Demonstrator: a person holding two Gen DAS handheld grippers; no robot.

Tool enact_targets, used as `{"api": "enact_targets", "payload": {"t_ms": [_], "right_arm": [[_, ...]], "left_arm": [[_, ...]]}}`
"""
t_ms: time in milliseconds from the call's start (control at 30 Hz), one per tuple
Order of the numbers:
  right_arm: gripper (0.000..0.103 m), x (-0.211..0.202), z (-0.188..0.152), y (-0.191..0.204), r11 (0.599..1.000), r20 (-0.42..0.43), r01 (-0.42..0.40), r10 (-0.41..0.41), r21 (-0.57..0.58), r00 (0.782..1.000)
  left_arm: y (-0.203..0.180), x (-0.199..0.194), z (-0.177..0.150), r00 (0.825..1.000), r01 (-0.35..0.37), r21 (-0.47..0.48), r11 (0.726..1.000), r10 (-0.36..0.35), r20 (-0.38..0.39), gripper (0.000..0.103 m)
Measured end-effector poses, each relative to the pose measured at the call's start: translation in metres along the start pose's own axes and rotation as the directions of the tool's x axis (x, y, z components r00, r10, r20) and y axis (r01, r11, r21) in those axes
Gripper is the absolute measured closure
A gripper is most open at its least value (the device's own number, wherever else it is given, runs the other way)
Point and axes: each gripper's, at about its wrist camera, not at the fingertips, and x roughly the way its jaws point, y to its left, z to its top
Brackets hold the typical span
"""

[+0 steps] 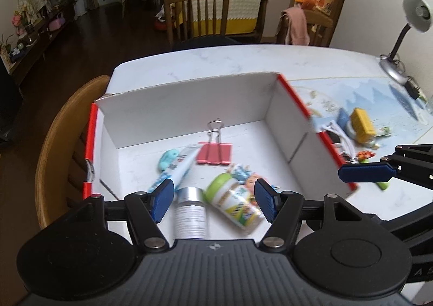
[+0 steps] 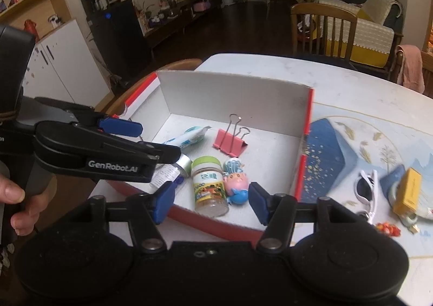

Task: Organize rigid objects
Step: 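Lift both grippers out of the box and back over the table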

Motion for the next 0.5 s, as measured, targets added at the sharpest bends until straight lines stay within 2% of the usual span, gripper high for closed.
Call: {"api": "enact_targets", "payload": {"t_ms": [133,300,500], "right_arm": [[0.036,-0.022,-0.007,-0.011,1.0,0.033,-0.003,0.002,0.023,0.999],[0.028,-0.044,-0.016,-0.025,0.999,0.073,-0.003,0.0,0.046,0.997],[0.021,-0.069,-0.03,-0.047,0.998,0.107,0.003,-0.01,0.065,0.994]], "left_arm": [[-0.015,-0.01,-0.002,1.0,0.021,-0.001,1.0,-0.021,0.022,0.028],[-0.037,-0.016,-0.001,0.998,0.053,-0.006,0.999,-0.052,0.039,0.028],[-0.067,-0.018,0.001,0.995,0.088,-0.011,0.996,-0.087,0.053,0.022]]}}
